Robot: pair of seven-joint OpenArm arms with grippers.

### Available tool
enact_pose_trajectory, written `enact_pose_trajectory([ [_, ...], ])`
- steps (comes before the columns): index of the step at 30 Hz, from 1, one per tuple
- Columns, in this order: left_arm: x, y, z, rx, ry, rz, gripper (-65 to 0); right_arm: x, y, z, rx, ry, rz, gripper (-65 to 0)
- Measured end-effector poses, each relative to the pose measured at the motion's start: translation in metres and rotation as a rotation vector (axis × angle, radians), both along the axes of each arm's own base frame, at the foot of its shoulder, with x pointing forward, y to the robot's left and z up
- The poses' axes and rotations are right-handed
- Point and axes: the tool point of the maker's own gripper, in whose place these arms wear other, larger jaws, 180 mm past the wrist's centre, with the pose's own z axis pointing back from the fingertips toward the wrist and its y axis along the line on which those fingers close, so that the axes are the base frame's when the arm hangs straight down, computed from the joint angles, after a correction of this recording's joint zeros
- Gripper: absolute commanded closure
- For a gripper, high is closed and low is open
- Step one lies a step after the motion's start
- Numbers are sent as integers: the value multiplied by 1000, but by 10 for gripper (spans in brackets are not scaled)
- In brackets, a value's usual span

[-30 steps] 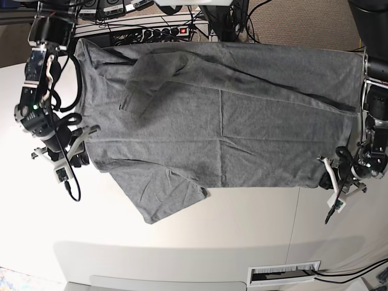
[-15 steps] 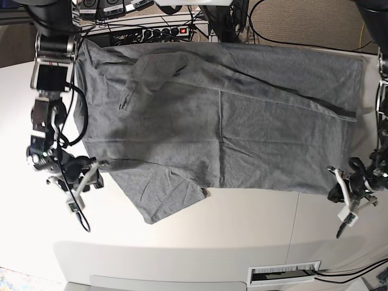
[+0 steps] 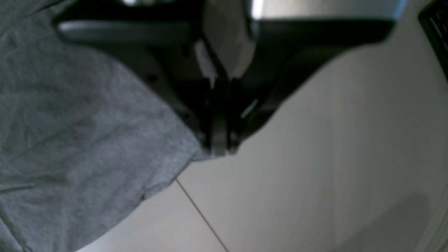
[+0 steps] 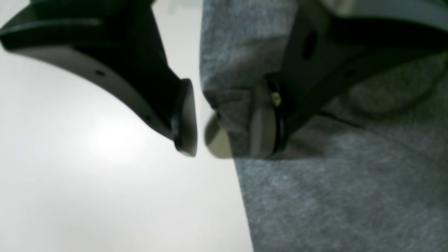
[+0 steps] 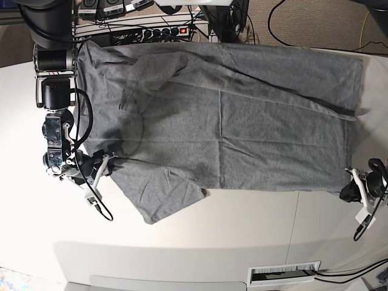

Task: Fold the T-shirt properly

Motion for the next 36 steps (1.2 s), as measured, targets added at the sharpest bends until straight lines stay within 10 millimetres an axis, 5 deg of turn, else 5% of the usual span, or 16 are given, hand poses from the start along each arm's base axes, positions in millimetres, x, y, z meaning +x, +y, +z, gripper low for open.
enact_pose_trajectory([
  [4, -1, 4, 2, 4, -1, 4, 0, 1, -2, -3, 19, 1, -14, -252],
  [13, -3, 5, 3, 6, 1, -13, 0, -3, -1, -6, 22, 30, -19, 0],
  [23, -3, 2, 6, -19, -4, -11, 0, -7, -4, 2, -47, 64, 0, 0],
  [30, -13, 8, 24, -71, 10, -33, 0, 6, 18, 53, -41, -30, 63, 0],
  [36, -26, 27, 39, -99, 58, 3, 0, -5, 18, 75, -58, 0, 88, 0],
])
